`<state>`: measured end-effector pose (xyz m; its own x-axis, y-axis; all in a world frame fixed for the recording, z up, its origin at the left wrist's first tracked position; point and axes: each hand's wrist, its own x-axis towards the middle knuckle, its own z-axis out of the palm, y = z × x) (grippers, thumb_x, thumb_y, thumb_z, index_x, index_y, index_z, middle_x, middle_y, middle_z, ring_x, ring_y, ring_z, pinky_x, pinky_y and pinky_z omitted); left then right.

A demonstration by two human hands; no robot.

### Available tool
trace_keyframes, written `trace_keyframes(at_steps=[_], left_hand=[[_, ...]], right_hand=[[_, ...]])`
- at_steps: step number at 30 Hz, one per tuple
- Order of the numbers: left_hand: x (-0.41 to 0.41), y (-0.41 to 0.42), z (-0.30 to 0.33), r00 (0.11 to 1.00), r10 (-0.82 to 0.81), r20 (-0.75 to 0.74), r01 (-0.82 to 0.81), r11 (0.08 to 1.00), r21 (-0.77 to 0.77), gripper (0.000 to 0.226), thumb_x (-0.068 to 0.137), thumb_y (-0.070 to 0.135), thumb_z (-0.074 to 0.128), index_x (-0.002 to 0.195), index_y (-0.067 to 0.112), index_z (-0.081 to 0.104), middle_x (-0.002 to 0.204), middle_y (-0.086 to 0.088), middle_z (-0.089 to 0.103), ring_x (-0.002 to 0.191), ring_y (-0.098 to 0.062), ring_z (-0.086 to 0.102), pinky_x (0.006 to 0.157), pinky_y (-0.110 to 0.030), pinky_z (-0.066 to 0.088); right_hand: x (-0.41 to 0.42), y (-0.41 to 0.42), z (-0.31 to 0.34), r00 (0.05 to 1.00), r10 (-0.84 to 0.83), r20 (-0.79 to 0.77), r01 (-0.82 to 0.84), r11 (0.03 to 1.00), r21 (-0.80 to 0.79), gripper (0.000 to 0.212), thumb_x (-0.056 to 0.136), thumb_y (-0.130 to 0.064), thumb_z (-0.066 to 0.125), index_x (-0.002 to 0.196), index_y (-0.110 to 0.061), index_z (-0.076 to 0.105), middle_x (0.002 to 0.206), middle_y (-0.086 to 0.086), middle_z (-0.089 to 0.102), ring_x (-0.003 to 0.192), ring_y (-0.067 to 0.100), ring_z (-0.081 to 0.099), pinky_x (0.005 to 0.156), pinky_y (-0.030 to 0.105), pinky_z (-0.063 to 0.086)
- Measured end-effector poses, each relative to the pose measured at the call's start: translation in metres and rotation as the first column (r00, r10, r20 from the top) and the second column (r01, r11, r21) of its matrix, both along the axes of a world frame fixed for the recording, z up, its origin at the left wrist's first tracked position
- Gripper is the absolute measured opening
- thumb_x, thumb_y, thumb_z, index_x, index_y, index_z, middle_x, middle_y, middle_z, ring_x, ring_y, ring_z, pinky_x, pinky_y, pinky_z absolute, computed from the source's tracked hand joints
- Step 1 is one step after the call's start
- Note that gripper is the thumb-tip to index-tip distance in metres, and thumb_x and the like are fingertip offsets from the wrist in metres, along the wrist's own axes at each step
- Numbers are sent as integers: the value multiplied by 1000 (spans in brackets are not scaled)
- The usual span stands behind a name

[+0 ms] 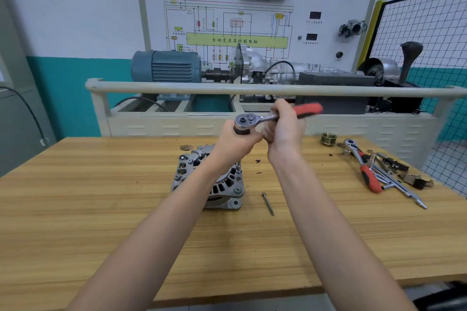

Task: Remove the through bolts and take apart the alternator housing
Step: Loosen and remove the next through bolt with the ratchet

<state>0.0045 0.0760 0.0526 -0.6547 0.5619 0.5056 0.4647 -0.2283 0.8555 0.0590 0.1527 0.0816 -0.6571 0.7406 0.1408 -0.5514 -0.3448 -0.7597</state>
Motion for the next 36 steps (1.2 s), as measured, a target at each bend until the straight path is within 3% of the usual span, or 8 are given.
trace_keyframes(at_steps=[4,7,13,17,20,24,29,36], left_hand=[[6,9,-3,984,172,40,-176,978,110,42,79,-13,53,54,17,37,39,13,37,40,-1,30,43,-17,27],[10,9,-6,980,194,54,-200,970,140,44,78,-12,54,52,18,37,38,13,37,40,0,30,42,-14,27],[1,-15,7,989,-88,-117,67,982,-177,27,73,0,63,52,5,46,44,-4,45,44,-17,40,52,-27,35],[5,-10,13,982,-184,-35,173,964,-203,29,72,-1,63,52,10,44,45,-3,38,41,-15,34,46,-22,31],[4,-5,7,987,-160,17,161,981,-105,43,72,-9,56,46,23,41,42,8,35,38,-7,28,42,-18,27],[1,1,0,999,11,40,-12,1000,26,41,79,-16,50,55,16,39,43,11,35,39,-5,29,43,-19,27],[10,13,-6,977,194,89,-206,967,148,45,78,-13,55,53,18,35,38,14,35,40,0,28,42,-16,25],[-2,-16,5,993,-115,-29,111,988,-106,35,79,-13,58,55,9,43,47,-3,40,44,-15,37,47,-23,33]], right_hand=[[16,-26,-31,966,-203,-159,195,979,-65,30,82,-2,58,66,-18,40,51,-6,37,43,8,32,43,19,30],[17,-28,-30,966,-179,-187,172,984,-53,33,82,-1,57,62,-19,39,48,-7,36,43,7,31,42,20,29],[3,8,15,978,187,91,-199,969,146,45,82,0,48,46,-21,30,36,-7,21,30,8,15,35,15,16],[-8,17,30,925,333,183,-368,907,205,44,84,0,44,48,-20,26,35,-7,23,28,5,12,30,15,12],[-6,10,20,976,185,117,-199,972,128,39,81,0,50,51,-18,32,39,-7,25,30,7,17,33,16,15],[7,-9,-14,993,-82,-89,78,996,-54,31,81,-1,57,63,-18,38,42,-9,32,35,7,27,36,19,24],[15,-27,-35,960,-216,-180,199,974,-112,33,81,-1,58,64,-21,39,50,-8,34,44,9,29,44,20,28],[0,7,9,979,179,100,-194,967,164,45,82,-2,52,45,-22,35,35,-8,24,30,7,18,34,15,17]])
